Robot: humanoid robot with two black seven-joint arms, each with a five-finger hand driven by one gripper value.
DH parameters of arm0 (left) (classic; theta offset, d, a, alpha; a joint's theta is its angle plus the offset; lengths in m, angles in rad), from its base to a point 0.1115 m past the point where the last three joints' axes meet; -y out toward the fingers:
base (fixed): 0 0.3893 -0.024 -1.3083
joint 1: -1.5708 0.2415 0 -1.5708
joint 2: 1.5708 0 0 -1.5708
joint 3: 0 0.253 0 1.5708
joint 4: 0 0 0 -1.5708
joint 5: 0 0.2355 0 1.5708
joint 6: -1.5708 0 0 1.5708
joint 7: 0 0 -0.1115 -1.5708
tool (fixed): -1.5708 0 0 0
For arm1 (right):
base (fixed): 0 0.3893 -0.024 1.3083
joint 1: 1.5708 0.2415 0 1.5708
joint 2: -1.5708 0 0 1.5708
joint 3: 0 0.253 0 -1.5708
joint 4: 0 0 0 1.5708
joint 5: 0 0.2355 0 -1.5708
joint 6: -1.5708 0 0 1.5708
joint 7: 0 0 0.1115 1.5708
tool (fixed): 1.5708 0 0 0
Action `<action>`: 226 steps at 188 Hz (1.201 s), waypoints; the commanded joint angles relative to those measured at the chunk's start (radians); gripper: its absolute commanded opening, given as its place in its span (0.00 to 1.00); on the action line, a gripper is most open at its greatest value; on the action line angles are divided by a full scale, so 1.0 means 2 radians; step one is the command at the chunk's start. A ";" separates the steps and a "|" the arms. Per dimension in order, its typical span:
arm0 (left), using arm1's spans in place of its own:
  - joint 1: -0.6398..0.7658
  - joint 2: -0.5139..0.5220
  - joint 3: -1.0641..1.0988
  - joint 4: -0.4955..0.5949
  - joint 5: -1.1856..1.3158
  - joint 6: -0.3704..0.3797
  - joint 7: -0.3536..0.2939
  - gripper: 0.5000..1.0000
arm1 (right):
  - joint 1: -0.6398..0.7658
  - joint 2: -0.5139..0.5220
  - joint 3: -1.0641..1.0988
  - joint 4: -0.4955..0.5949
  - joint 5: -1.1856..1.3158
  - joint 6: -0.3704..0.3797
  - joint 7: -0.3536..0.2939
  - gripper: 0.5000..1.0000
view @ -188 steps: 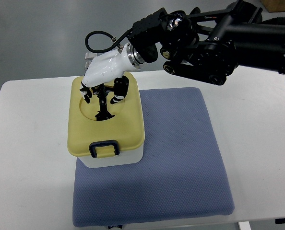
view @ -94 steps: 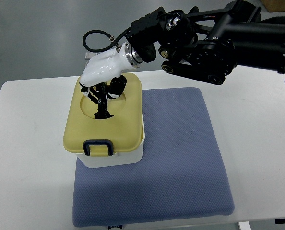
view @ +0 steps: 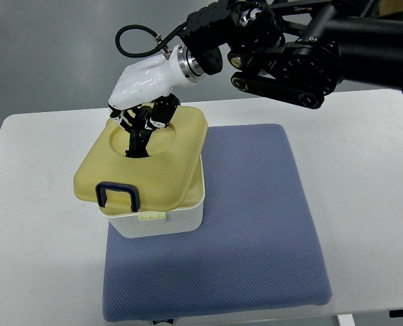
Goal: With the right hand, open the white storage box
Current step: 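Lift the yellow lid off the box and carry it over the cushion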
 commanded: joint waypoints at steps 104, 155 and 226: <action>0.000 0.000 0.000 0.000 0.000 0.000 0.000 1.00 | 0.012 -0.184 0.027 0.010 0.005 0.012 0.044 0.00; 0.000 0.000 0.000 0.000 0.000 0.000 0.000 1.00 | -0.022 -0.243 0.026 0.011 0.002 0.027 0.044 0.00; 0.000 0.000 0.000 0.000 0.000 0.000 0.000 1.00 | -0.108 -0.266 0.017 0.010 -0.013 0.005 0.044 0.00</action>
